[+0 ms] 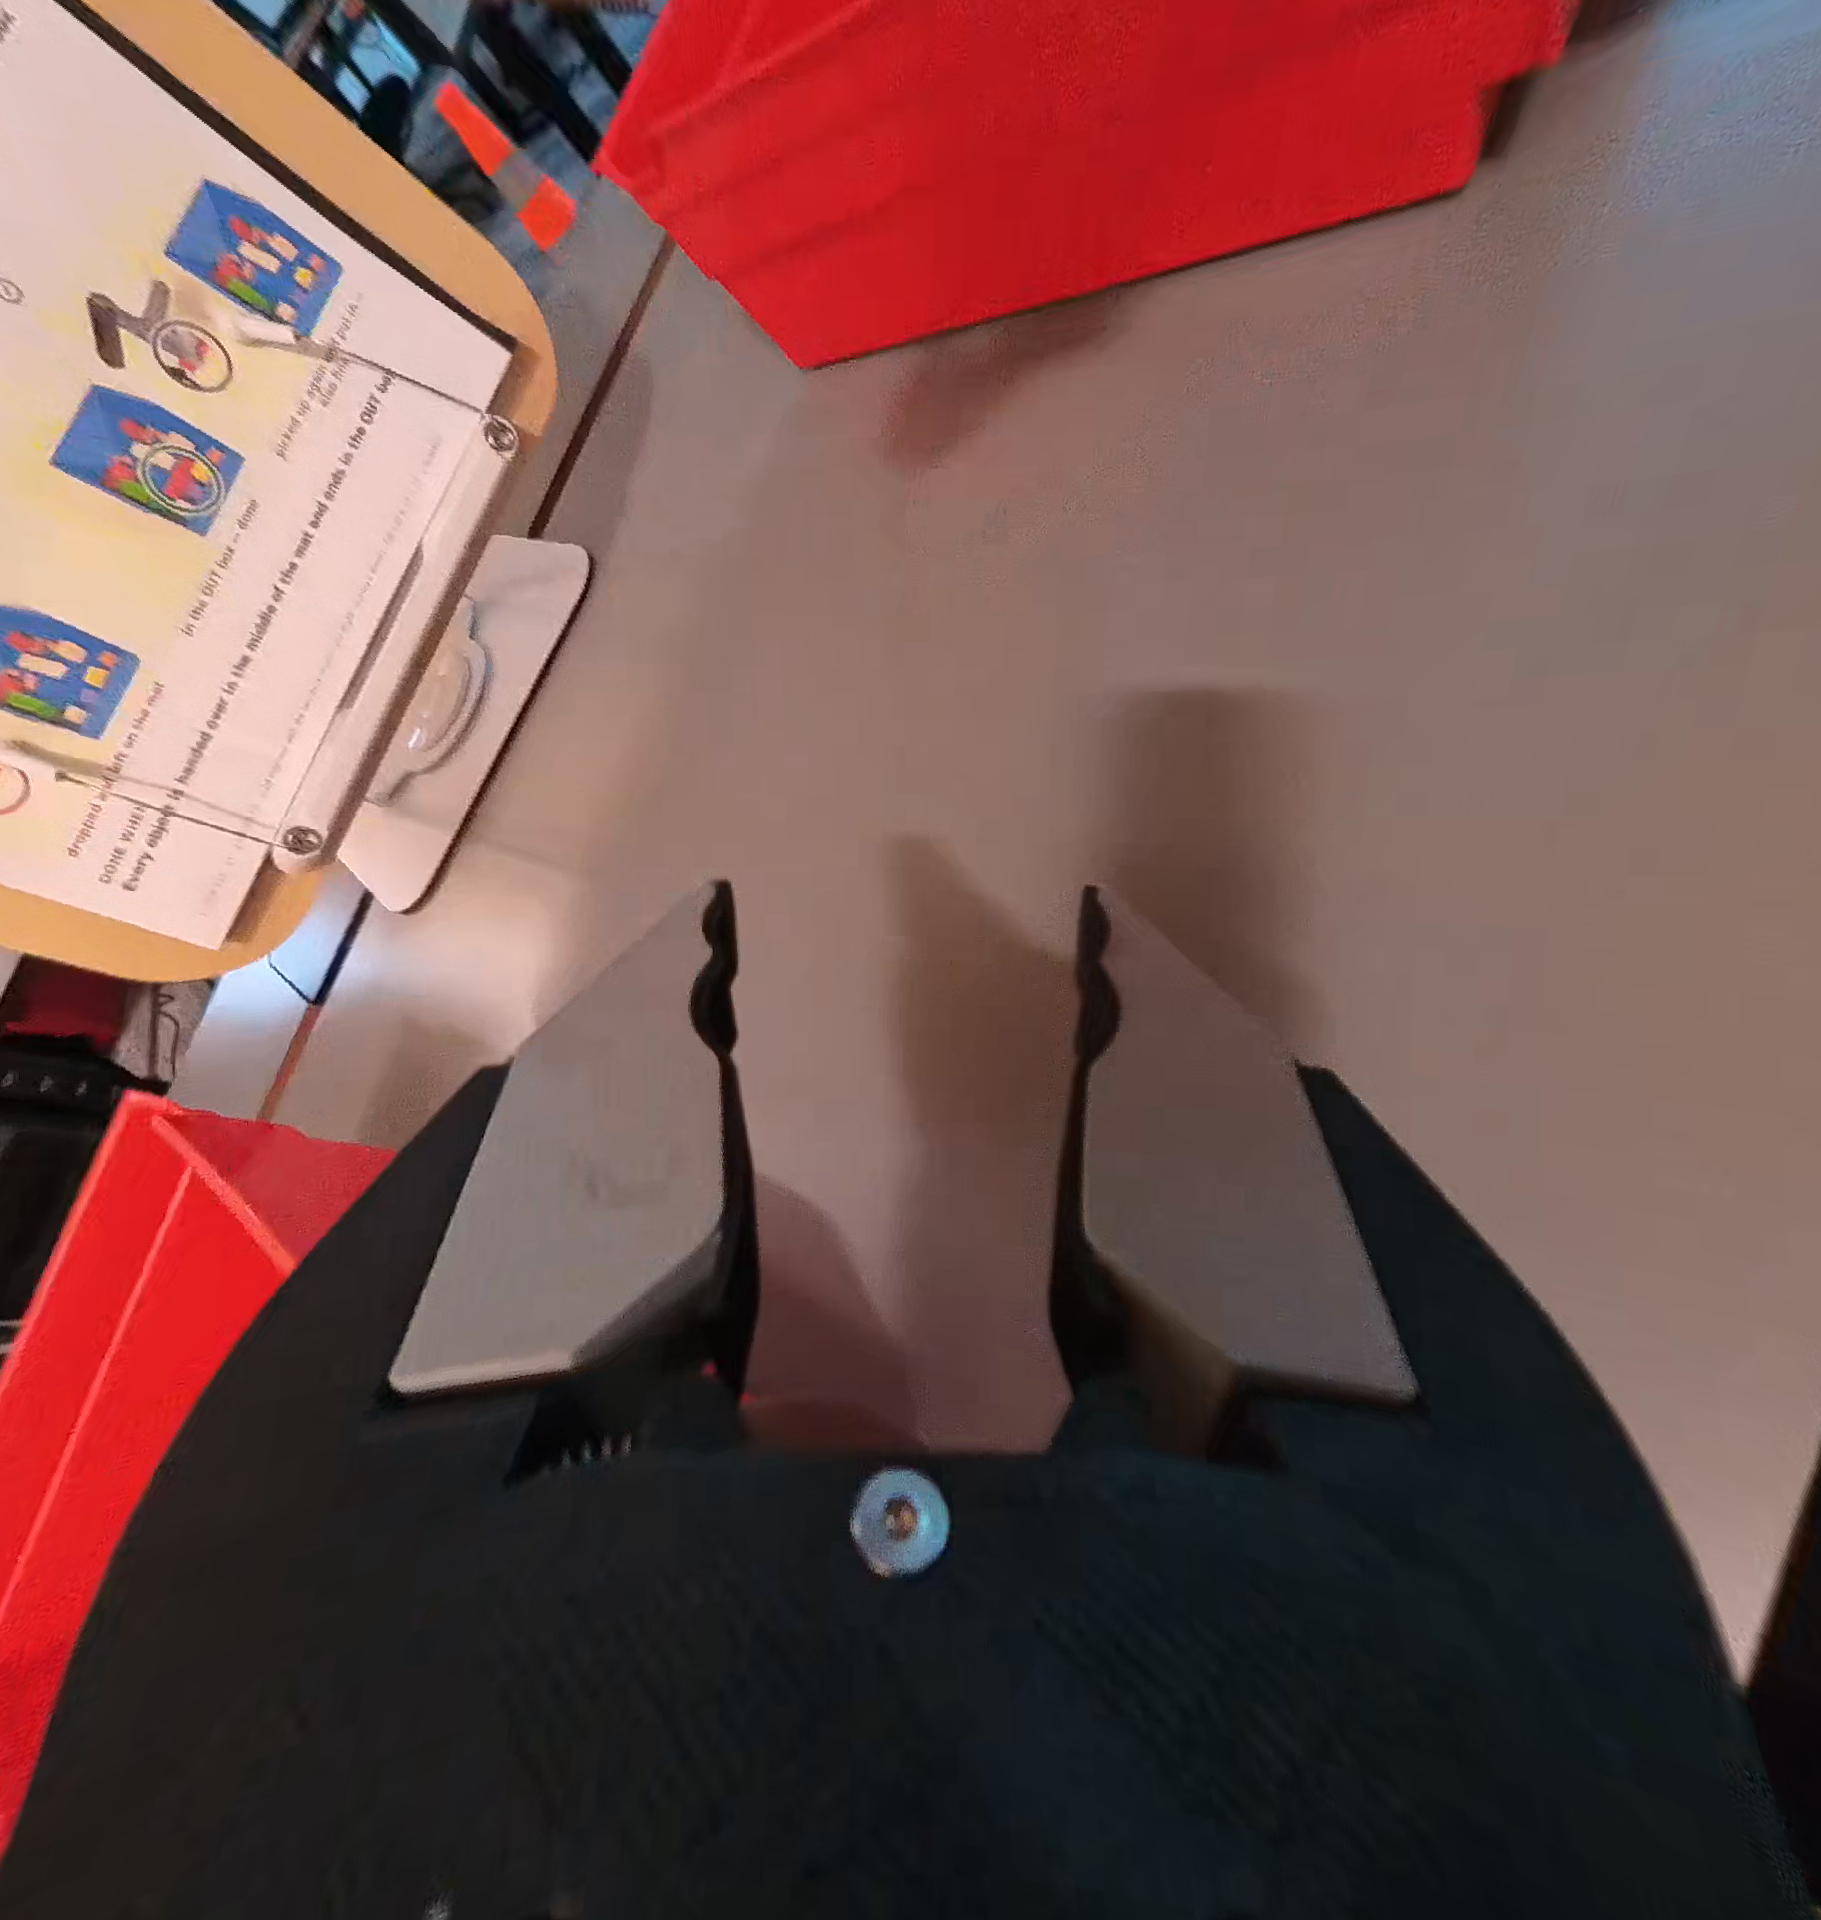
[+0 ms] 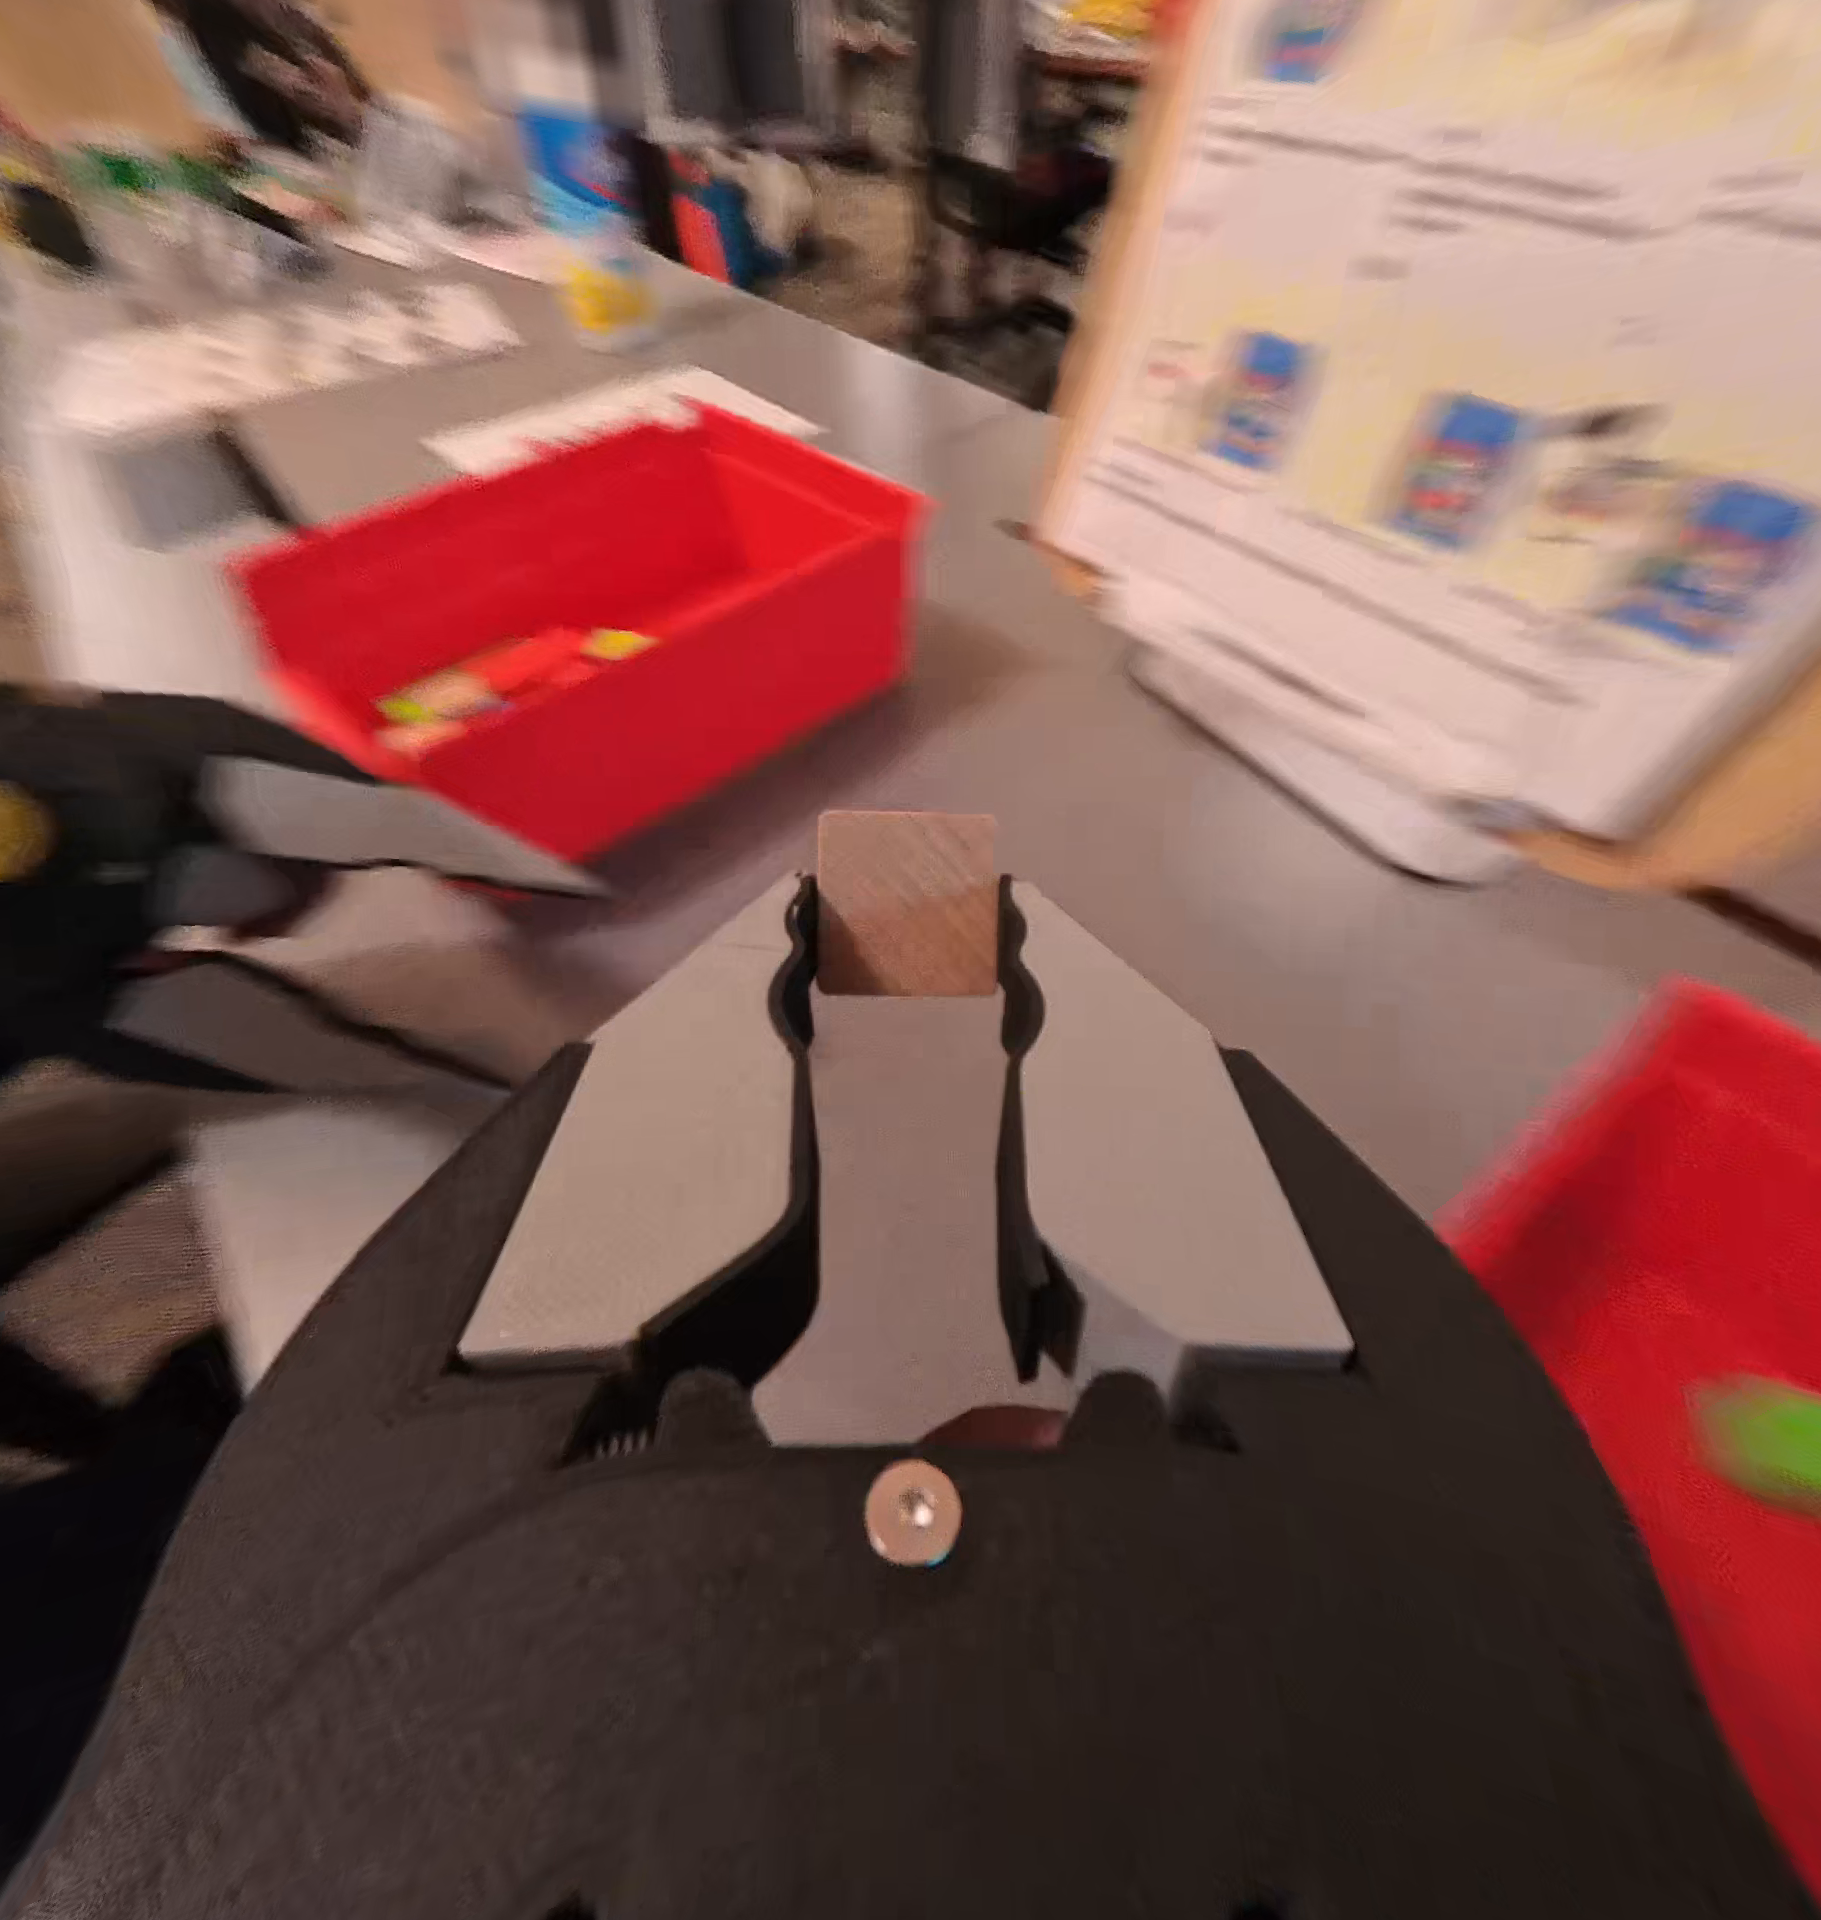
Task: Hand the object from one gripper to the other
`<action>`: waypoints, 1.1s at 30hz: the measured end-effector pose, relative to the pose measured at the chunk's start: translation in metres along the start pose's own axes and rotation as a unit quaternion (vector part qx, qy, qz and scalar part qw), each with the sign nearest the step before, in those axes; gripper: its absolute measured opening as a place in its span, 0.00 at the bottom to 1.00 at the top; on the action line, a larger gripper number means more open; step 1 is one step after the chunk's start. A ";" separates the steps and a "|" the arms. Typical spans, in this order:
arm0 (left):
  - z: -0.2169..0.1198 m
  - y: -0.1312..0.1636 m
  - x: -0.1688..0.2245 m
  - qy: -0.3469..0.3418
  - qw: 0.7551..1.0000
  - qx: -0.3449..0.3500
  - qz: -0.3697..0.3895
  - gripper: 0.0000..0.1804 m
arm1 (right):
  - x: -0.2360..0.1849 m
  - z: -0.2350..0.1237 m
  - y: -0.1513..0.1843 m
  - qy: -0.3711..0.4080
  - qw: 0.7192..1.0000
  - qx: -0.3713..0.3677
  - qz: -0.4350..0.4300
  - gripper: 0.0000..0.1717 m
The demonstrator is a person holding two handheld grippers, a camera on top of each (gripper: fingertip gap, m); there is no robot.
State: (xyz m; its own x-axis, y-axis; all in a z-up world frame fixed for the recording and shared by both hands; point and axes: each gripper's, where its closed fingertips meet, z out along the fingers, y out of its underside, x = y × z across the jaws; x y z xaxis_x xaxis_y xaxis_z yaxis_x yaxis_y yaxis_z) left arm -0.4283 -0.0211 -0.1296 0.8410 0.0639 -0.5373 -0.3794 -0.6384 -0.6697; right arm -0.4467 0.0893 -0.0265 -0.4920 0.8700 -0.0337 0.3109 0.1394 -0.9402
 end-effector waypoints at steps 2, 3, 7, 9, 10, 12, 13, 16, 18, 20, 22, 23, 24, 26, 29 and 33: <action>-0.005 0.004 0.005 -0.007 1.000 0.003 0.006 0.34 | 0.069 -0.025 0.010 0.089 0.994 -0.060 -0.008 0.18; -0.007 0.006 0.006 -0.013 1.000 0.004 0.008 0.34 | 0.104 -0.035 0.021 0.127 0.988 -0.092 0.000 0.18; -0.014 0.009 0.009 -0.009 1.000 0.021 -0.010 0.34 | 0.203 -0.051 0.100 0.200 0.948 -0.240 0.067 0.18; -0.016 0.011 0.008 -0.009 0.999 0.029 -0.027 0.34 | 0.221 -0.048 0.141 0.204 0.926 -0.306 0.082 0.18; -0.016 0.013 0.008 -0.009 0.999 0.030 -0.036 0.34 | 0.225 -0.046 0.155 0.205 0.918 -0.329 0.082 0.18; -0.018 0.016 0.007 -0.010 0.998 0.033 -0.049 0.34 | 0.232 -0.038 0.174 0.206 0.906 -0.359 0.084 0.18; -0.019 0.017 0.006 -0.012 0.998 0.034 -0.053 0.34 | 0.235 -0.034 0.178 0.204 0.904 -0.366 0.085 0.18; -0.020 0.021 0.005 -0.016 0.998 0.030 -0.062 0.34 | 0.242 -0.024 0.184 0.203 0.899 -0.378 0.091 0.18; -0.021 0.026 0.003 -0.022 0.997 0.021 -0.074 0.34 | 0.246 -0.019 0.184 0.203 0.900 -0.374 0.096 0.18; -0.023 0.030 0.001 -0.021 0.994 0.016 -0.103 0.34 | 0.245 -0.020 0.182 0.207 0.899 -0.375 0.094 0.21; -0.028 0.031 -0.002 -0.012 0.989 0.023 -0.149 0.37 | 0.237 -0.024 0.176 0.204 0.904 -0.365 0.089 0.26; -0.035 0.031 -0.003 -0.002 0.985 0.029 -0.167 0.40 | 0.232 -0.027 0.170 0.202 0.909 -0.355 0.085 0.30; -0.043 0.032 -0.007 0.000 0.983 0.031 -0.181 0.40 | 0.226 -0.030 0.164 0.199 0.914 -0.344 0.080 0.33; -0.066 0.038 -0.027 -0.027 0.976 0.030 -0.212 0.38 | 0.210 -0.036 0.145 0.187 0.931 -0.307 0.065 0.33; -0.099 0.063 -0.068 -0.073 0.959 0.000 -0.274 0.35 | 0.178 -0.041 0.108 0.160 0.959 -0.227 0.052 0.32; -0.118 0.105 -0.131 -0.131 0.924 -0.040 -0.358 0.31 | 0.123 -0.031 0.064 0.112 0.983 -0.143 0.013 0.30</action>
State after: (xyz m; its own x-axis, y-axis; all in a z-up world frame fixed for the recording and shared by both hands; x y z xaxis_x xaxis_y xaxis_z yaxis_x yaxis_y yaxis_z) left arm -0.5324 -0.1870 -0.0687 0.7394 0.6680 -0.0843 0.2766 -0.4155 -0.8665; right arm -0.4626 0.2197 -0.0802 -0.3003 0.9525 0.0498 0.5530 0.2165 -0.8046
